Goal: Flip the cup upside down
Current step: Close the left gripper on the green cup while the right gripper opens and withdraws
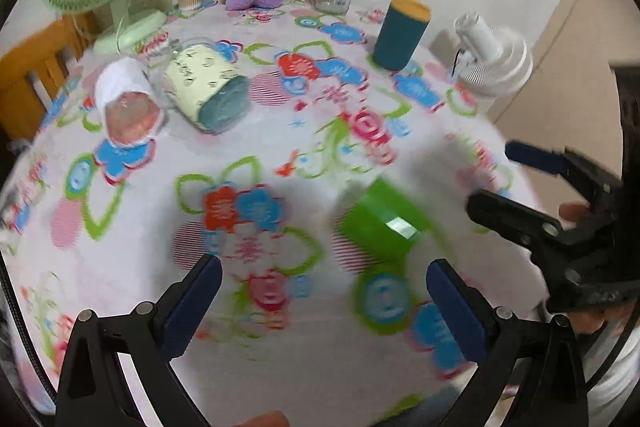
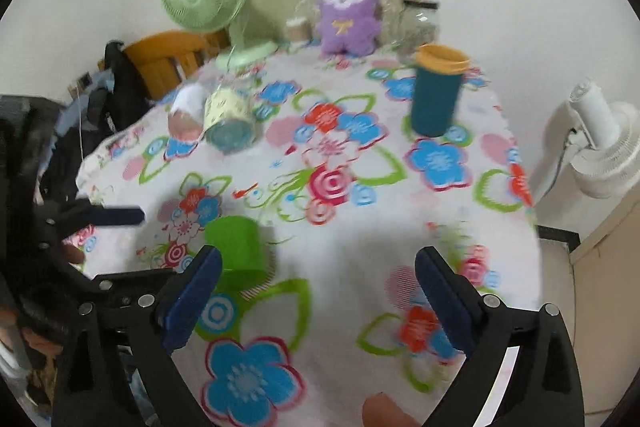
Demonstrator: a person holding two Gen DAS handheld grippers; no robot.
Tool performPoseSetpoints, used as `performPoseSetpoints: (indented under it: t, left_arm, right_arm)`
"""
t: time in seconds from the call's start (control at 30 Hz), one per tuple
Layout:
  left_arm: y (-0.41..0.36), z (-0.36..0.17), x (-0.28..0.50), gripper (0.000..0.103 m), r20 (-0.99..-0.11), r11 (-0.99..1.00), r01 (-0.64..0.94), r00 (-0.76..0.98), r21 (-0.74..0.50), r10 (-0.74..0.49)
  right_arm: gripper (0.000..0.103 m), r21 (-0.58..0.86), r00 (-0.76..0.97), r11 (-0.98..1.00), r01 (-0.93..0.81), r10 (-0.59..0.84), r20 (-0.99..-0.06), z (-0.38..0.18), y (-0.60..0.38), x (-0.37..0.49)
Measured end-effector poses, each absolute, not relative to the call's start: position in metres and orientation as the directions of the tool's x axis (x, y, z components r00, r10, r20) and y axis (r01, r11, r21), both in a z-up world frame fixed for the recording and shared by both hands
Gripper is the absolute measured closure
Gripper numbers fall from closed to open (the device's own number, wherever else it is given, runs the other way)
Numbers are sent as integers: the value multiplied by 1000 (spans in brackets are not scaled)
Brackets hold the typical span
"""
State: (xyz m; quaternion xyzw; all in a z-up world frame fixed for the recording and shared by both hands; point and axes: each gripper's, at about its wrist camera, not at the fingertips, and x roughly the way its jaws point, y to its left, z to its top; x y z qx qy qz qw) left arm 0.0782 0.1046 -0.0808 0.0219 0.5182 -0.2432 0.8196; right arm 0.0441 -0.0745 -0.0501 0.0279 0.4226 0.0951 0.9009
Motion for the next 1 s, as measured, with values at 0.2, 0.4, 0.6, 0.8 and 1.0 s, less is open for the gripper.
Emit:
performPoseSetpoints:
  t: [0.2, 0.4, 0.6, 0.8, 1.0]
  left_arm:
    - [78, -89, 82, 0, -863, 900, 236, 276, -367, -424]
    - [75, -111, 90, 0, -898, 929, 12, 251, -370, -361]
    - [88, -119, 92, 0, -908, 929, -70, 249, -364, -337]
    - [90, -125, 90, 0, -914, 927, -87, 219, -365, -340]
    - [87, -122, 85, 2, -917, 927, -91, 209, -364, -339]
  right_arm:
    - [5, 140, 669, 988, -63, 146, -728, -45, -128, 29]
    - [5, 211, 639, 977, -16, 172, -750, -70, -155, 26]
    - [5, 238, 637, 971, -30, 202, -744, -83, -159, 21]
    - [5, 256, 646, 966, -37, 219, -731, -83, -162, 21]
    - [5, 272, 649, 961, -45, 235, -724, -85, -160, 22]
